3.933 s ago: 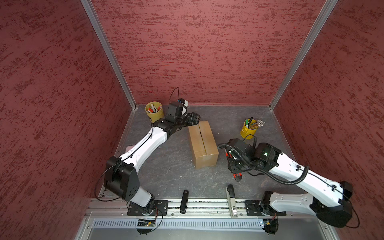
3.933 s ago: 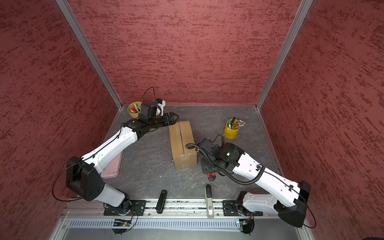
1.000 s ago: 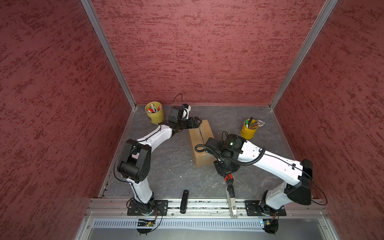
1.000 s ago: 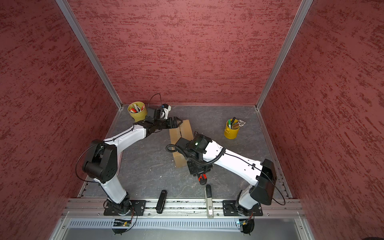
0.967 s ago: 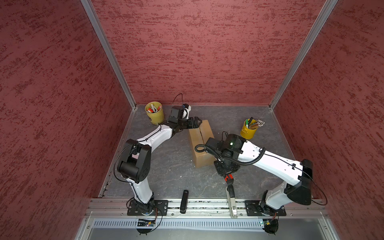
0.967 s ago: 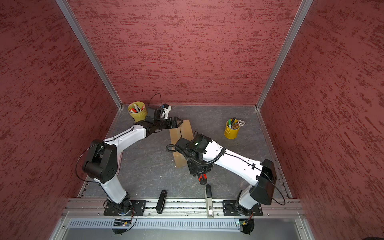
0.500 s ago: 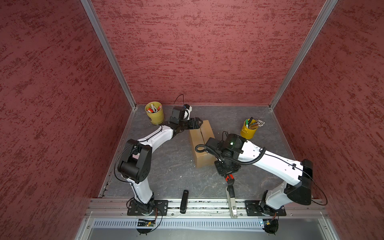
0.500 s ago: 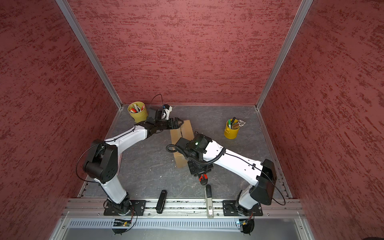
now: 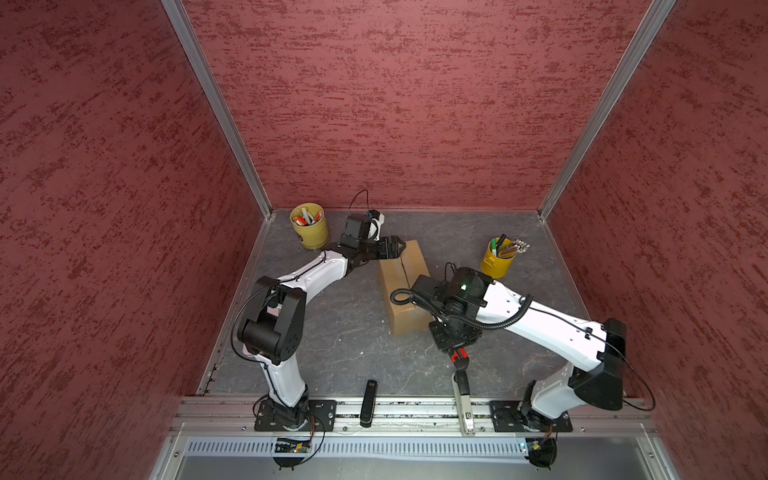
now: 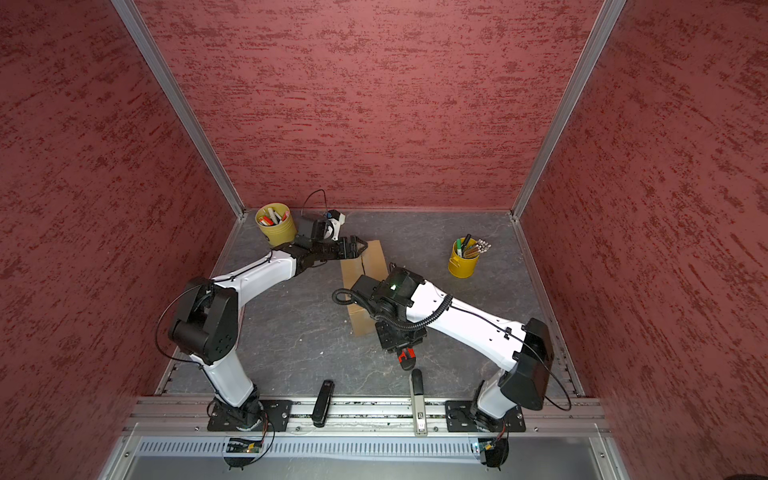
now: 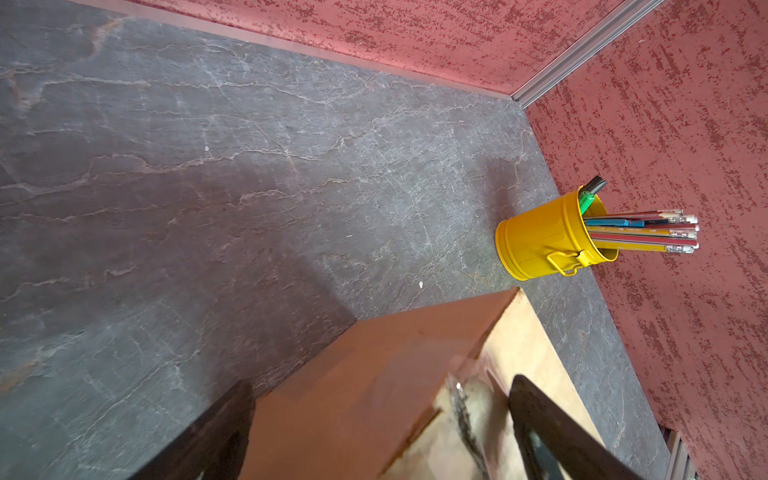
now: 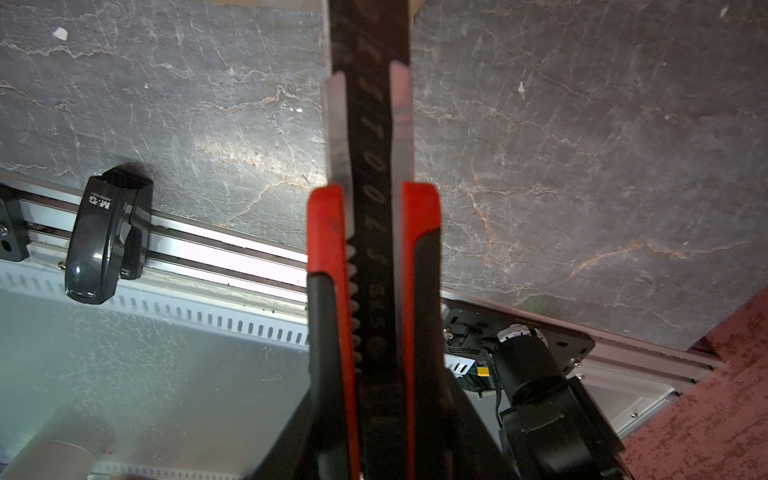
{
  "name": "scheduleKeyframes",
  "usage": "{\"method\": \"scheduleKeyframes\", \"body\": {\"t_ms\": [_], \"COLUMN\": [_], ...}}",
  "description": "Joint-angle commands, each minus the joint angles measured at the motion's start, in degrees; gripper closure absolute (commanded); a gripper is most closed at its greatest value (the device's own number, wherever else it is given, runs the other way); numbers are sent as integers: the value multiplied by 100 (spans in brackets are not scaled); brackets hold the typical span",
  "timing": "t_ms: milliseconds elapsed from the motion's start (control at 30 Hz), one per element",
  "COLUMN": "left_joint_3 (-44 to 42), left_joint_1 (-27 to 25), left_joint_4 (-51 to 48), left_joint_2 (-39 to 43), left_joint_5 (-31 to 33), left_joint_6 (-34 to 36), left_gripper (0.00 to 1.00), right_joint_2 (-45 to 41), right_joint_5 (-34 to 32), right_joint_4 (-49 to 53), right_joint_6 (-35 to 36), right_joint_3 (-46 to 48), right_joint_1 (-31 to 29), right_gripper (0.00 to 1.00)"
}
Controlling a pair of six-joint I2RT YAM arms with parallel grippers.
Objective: Unpack the express box
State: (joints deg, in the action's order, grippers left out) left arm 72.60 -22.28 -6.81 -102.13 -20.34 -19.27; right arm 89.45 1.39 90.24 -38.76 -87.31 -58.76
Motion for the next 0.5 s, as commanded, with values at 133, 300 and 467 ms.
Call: {"method": "scheduleKeyframes", "body": {"t_ms": [133, 300, 467], "left_joint_3": [211, 263, 220], "left_joint_1": [22, 22, 15], "left_joint_4": [-30, -39, -39], "left_joint_2": [-194, -221, -186], "left_joint_5": [74, 65, 60], "left_joint_6": [-12, -16, -29], "left_gripper": [5, 5, 5], "right_joint_2": [-251, -286, -279], "right_joint_5": [-85, -104, -151], "right_joint_4": [47, 46, 47], "right_joint_6": [-18, -8, -9], "right_joint_3": [91, 121, 99], "right_joint_1": [25, 25, 32], "right_gripper": [100, 100, 100]}}
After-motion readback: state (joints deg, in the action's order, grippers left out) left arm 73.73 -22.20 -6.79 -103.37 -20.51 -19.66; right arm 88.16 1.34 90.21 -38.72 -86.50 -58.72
